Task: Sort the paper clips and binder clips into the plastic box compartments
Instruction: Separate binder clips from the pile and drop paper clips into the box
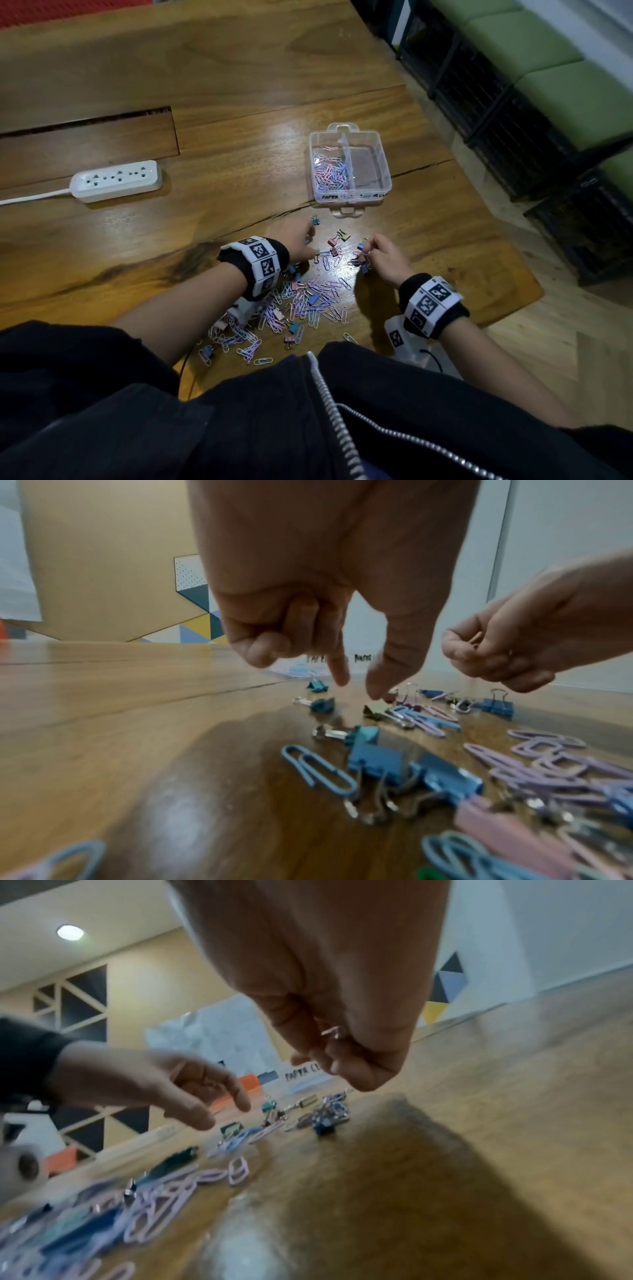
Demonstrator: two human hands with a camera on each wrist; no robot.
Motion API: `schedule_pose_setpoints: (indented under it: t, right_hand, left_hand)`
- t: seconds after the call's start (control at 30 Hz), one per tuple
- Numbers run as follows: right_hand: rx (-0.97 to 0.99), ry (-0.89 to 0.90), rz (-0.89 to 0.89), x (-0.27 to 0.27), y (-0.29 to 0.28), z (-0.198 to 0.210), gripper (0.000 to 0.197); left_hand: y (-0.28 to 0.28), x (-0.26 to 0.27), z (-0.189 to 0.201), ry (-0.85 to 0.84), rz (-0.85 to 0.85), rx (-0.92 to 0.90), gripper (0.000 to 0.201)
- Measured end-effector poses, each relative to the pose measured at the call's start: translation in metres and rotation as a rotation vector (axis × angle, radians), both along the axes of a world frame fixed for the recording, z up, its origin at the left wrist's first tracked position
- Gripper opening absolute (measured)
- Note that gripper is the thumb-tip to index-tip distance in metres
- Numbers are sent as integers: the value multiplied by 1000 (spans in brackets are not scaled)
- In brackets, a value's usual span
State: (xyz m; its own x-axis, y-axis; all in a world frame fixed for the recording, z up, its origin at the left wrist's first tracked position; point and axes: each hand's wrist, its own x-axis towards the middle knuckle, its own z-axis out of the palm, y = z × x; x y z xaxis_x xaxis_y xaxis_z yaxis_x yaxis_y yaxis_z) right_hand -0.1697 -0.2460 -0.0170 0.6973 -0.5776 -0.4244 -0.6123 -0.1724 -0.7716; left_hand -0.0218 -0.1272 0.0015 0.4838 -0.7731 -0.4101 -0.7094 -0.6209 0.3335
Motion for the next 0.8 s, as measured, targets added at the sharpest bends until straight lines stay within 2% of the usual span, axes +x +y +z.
schedule_pose_setpoints:
  t: [0.1,0.2,0.3,0.4,0.5,0.6,0.7,0.73,0.8]
  right_hand:
    - [-335,180,238,2,5,-5,7]
    - [-613,310,339,2,3,-10,32]
    - [-627,291,338,3,1,-8,31]
    - [-613,273,359,5,1,-5,23]
    - [-620,292,417,9,0,-4,24]
    - [-639,322,501,11,-3,-2,23]
    - [-703,313,558,14,-3,0,17]
    - [-713,304,563,15,-3,0,17]
    - [-699,281,552,16,-4,1,17]
  left_hand:
    - [-2,-7,0,28,-53,5,36]
    - [-9,-19,-3,-116,-136,82,46]
    - [-14,-27,-4,-166,-157,114,40]
    - [-16,-30,-6,-96,-135,142,30]
    - [-19,-30,-7,-10,-107,165,27]
    - [-19,-33,-3,-56,-172,211,22]
    - [-15,-32,-2,-103,-199,224,30]
    - [-13,-29,-2,-58,-168,212,31]
    - [-9,-22,0,174,-17,128,23]
